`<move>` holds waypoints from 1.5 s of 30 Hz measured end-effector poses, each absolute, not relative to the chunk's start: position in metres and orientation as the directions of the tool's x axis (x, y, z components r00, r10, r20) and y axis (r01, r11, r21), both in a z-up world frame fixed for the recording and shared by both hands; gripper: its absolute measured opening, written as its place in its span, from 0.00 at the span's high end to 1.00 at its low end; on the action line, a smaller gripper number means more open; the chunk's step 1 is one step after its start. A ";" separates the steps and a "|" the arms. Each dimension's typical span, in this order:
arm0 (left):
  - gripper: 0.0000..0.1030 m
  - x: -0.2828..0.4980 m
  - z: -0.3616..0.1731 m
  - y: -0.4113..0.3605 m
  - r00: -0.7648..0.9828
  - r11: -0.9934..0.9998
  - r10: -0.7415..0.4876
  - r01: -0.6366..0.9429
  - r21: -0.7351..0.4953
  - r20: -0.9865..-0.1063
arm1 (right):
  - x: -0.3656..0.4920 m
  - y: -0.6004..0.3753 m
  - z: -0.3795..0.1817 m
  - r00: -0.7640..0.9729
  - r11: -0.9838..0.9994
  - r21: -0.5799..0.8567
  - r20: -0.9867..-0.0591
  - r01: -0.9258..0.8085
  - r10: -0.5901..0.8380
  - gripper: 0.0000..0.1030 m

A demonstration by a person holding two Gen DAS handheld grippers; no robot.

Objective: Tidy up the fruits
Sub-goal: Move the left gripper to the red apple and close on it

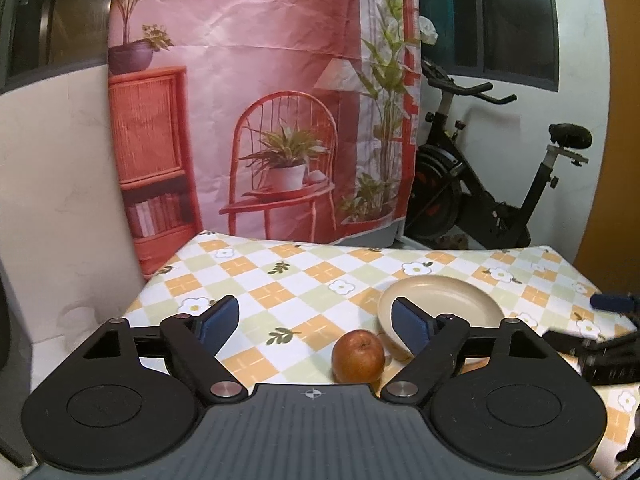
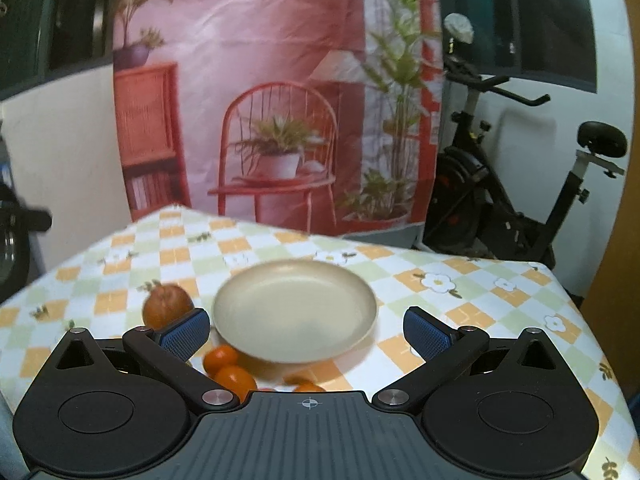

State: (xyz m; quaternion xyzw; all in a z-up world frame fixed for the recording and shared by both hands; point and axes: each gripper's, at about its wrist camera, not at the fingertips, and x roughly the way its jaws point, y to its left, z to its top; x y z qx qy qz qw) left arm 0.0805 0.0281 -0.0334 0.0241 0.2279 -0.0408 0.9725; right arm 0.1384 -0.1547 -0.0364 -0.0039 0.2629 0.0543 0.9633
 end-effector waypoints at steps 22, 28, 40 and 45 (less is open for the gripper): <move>0.28 0.179 -0.036 0.054 0.830 0.985 -0.146 0.173 -0.001 -0.539 | 0.218 -0.132 -0.033 0.797 0.939 0.021 -0.522 -0.343 0.303 0.00; 0.40 0.203 -0.063 0.047 0.768 0.977 -0.171 0.215 -0.003 -0.617 | 0.259 -0.125 -0.043 0.704 0.906 0.091 -0.599 -0.414 0.382 0.01; 0.47 0.243 -0.125 0.058 0.586 0.921 -0.390 0.238 -0.309 -0.710 | 0.296 -0.068 -0.071 0.467 0.776 0.114 -0.742 -0.620 0.482 0.28; 0.65 0.243 -0.143 0.053 0.537 0.902 -0.431 0.273 -0.334 -0.725 | 0.297 -0.049 -0.084 0.410 0.751 0.136 -0.769 -0.646 0.491 0.39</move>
